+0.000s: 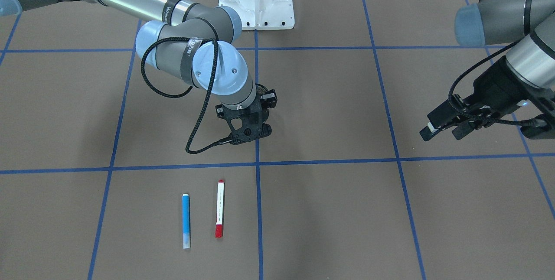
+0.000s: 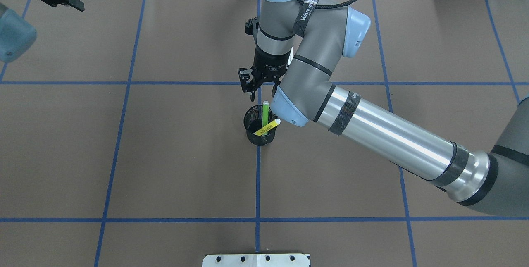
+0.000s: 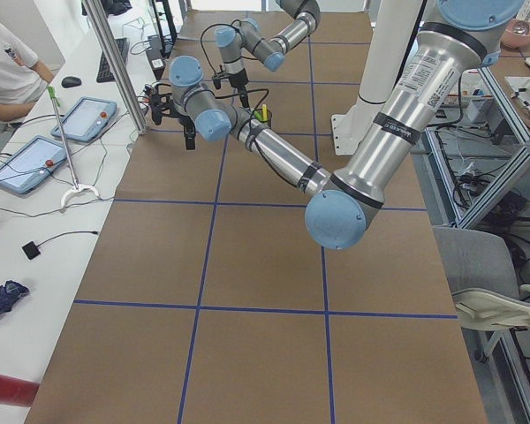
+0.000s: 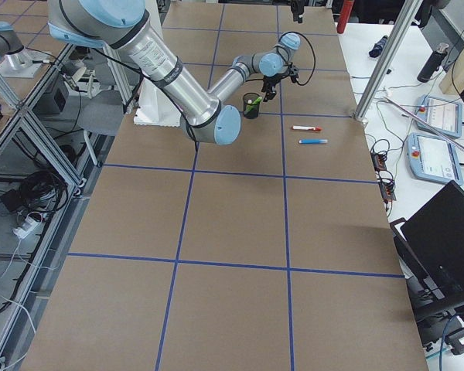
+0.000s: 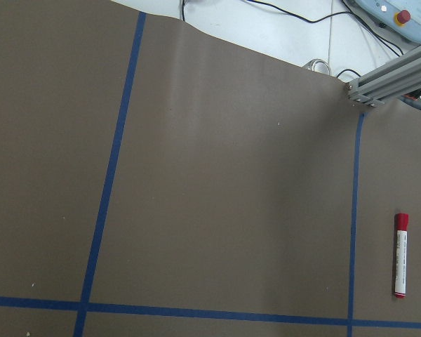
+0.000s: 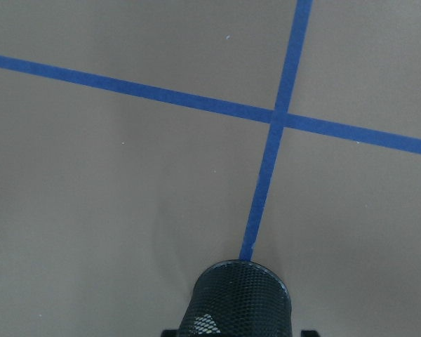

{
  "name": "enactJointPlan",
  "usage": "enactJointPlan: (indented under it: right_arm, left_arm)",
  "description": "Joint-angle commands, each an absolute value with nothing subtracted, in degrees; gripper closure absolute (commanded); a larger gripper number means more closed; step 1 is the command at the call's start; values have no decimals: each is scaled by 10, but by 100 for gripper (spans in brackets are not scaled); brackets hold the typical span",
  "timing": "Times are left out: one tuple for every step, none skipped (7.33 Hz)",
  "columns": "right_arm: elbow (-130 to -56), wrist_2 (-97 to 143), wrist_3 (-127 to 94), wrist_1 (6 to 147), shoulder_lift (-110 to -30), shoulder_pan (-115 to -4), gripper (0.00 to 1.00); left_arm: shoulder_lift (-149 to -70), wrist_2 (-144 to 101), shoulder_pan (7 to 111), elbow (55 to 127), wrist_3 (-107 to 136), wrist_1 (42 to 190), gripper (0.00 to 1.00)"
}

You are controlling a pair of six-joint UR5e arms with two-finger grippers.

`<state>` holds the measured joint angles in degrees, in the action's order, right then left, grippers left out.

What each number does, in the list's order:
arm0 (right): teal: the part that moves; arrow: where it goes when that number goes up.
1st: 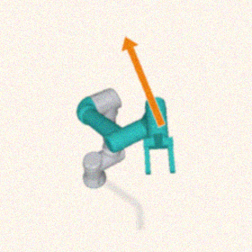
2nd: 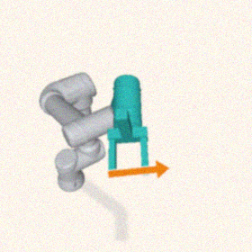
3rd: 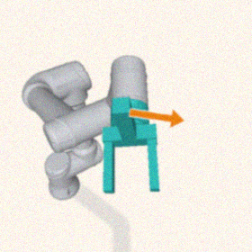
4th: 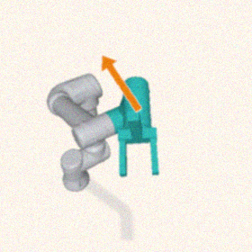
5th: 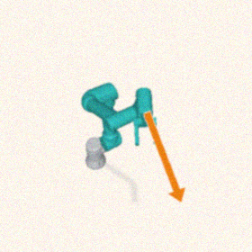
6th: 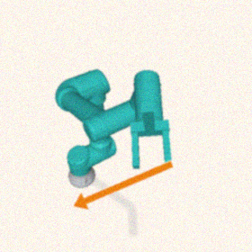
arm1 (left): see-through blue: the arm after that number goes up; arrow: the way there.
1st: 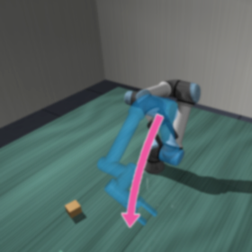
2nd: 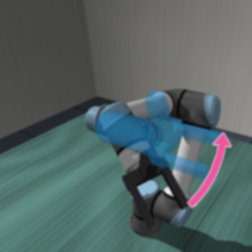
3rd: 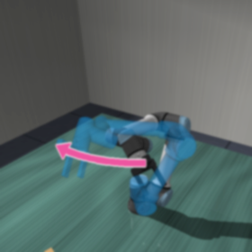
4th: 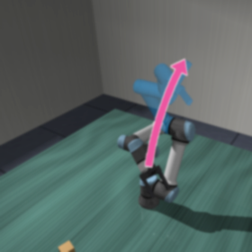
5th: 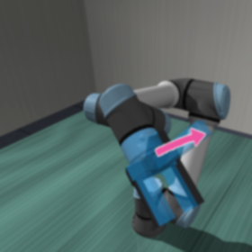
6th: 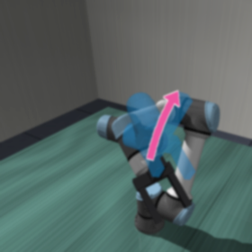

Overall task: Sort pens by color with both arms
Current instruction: 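Grasp the green marker in the cup with the right gripper and lift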

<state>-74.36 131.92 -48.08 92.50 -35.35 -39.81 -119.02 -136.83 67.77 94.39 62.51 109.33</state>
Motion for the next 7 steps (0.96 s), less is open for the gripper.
enactJointPlan:
  right_arm:
    - [-744,1319,-481,930,-356,-395,43]
    - [-744,1319,-481,931,-357,-393,62]
    - [-744,1319,-481,931,-358,-393,79]
    - [-744,1320,-481,931,-357,-393,100]
    - [-744,1320,-481,931,-358,-393,100]
    - [-744,1320,-480,931,-357,-394,100]
    - [-752,1322,-481,936,-354,-401,100]
  left_arm:
    - [-1191,-1368,677,944,626,1093,1]
    - [-1192,-1368,677,944,626,1093,1]
    - [-1191,-1368,677,944,626,1093,1]
    - [-1191,-1368,677,944,628,1094,1]
    - [-1192,-1368,677,944,629,1093,1]
    - [-1192,-1368,677,944,628,1094,1]
    - [-1192,-1368,677,944,629,1094,1]
